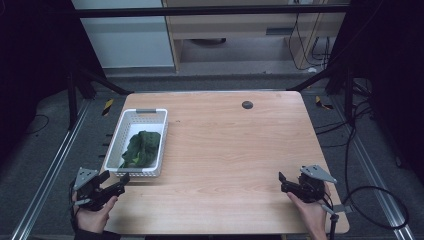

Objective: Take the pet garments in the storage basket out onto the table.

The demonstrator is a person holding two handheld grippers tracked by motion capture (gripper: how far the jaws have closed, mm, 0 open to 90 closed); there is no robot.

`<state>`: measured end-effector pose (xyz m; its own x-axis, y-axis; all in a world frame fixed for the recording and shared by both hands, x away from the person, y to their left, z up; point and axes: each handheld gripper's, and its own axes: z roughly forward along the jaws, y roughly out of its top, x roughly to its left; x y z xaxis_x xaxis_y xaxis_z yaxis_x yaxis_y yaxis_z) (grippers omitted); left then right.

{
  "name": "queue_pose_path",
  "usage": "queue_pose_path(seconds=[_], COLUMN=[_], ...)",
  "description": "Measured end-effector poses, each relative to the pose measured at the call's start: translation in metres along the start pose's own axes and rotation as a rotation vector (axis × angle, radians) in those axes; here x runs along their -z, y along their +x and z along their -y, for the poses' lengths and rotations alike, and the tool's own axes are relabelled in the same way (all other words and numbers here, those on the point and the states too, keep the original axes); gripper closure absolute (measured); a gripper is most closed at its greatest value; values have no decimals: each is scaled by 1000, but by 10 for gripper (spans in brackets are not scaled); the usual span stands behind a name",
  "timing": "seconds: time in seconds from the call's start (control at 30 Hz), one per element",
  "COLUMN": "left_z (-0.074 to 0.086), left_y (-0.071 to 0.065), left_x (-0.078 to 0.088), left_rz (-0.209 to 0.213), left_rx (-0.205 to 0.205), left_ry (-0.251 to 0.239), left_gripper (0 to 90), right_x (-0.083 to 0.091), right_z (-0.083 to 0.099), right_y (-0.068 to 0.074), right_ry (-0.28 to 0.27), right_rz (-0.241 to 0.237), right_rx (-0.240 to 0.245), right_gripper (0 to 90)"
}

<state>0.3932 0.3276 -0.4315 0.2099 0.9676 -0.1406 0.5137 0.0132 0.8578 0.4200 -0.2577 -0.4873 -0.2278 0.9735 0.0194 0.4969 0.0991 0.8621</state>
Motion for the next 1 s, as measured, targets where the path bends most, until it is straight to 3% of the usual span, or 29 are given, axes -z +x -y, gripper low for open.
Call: queue_pose_path(seconds=[0.47, 0.67, 1.0], left_z=[-28, -45, -64], left_y=[-5, -10, -10], left_x=[0, -6, -18], left_rz=[35, 39, 39], left_rx=[-37, -81, -102], left_ry=[0, 16, 41], left_gripper=[231, 229, 221], right_x=[1, 1, 1], right_z=[-2, -2, -2], right_y=[2, 2, 3], right_ry=[-6, 1, 5], right_rz=[16, 14, 10], right_rx=[15, 15, 25], right_gripper=[129, 127, 125])
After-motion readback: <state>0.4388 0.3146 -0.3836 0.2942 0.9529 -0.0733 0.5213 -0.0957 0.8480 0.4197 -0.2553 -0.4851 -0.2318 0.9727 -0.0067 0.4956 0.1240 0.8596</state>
